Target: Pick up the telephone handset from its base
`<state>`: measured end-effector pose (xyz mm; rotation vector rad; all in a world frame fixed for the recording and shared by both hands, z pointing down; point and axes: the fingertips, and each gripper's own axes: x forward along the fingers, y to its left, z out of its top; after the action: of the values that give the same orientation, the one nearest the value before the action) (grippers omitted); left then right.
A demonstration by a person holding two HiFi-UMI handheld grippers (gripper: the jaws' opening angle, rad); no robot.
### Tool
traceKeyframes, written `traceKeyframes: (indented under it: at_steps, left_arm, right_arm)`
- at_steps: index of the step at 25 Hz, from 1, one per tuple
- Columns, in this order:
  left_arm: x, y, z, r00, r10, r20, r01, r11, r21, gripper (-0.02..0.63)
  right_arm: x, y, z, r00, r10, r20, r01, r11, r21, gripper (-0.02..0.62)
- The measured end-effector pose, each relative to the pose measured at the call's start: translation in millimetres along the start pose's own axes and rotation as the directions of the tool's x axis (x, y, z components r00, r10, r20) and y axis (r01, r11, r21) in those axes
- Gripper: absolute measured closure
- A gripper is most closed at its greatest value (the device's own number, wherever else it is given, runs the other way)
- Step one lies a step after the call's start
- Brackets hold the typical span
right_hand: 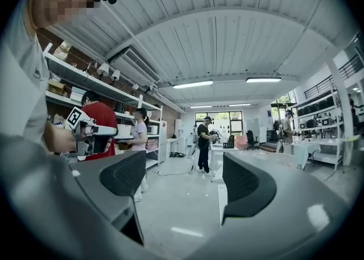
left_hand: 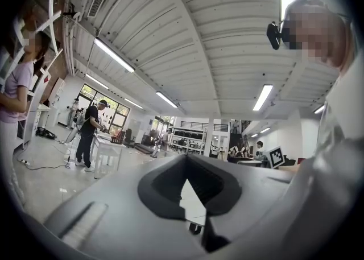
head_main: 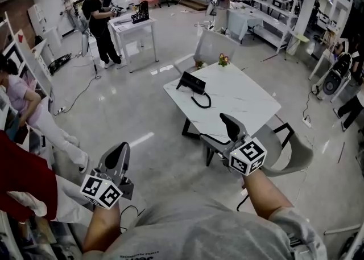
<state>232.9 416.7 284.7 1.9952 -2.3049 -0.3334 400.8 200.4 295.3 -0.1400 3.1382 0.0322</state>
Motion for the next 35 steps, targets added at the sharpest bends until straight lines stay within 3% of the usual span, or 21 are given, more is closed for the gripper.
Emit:
traceKeyframes:
  at_steps: [6,12,19,26,35]
  left_arm:
    - [17,12,-4,1.0,0.005,-0.016,-0.005,1.0,0.004,0.555]
    - [44,64,-8,1.0,-0.02,-0.019,0.02,1.0,-0.015,0.555]
    - [103,187,4,0.996,-0.092,-0.004,0.092,0.995,-0.035,0.555]
    - [160,331,45,0.983,-0.178,-0.034,0.177,0.984,-0.034,0.555]
    - [213,427,50,0.975,-0.215,-0.053,0.211,0.975,-0.067,0.555]
  right_arm:
    - [19,-19,-6,1.0,-0.002,-0.002,0.002,1.0,0.013,0.196]
    - [65,-35,-19,0.999,-0.036,-0.034,0.037,0.999,0.023,0.196]
    - [175,-58,-28,0.989,-0.139,-0.045,0.139,0.99,-0.006,0.196]
    - [316,-65,-9,0.974,-0.224,-0.043,0.224,0.974,-0.022,0.196]
    - [404,-98,-15,0.958,-0.278,-0.065,0.278,0.96,-0.018,0.197]
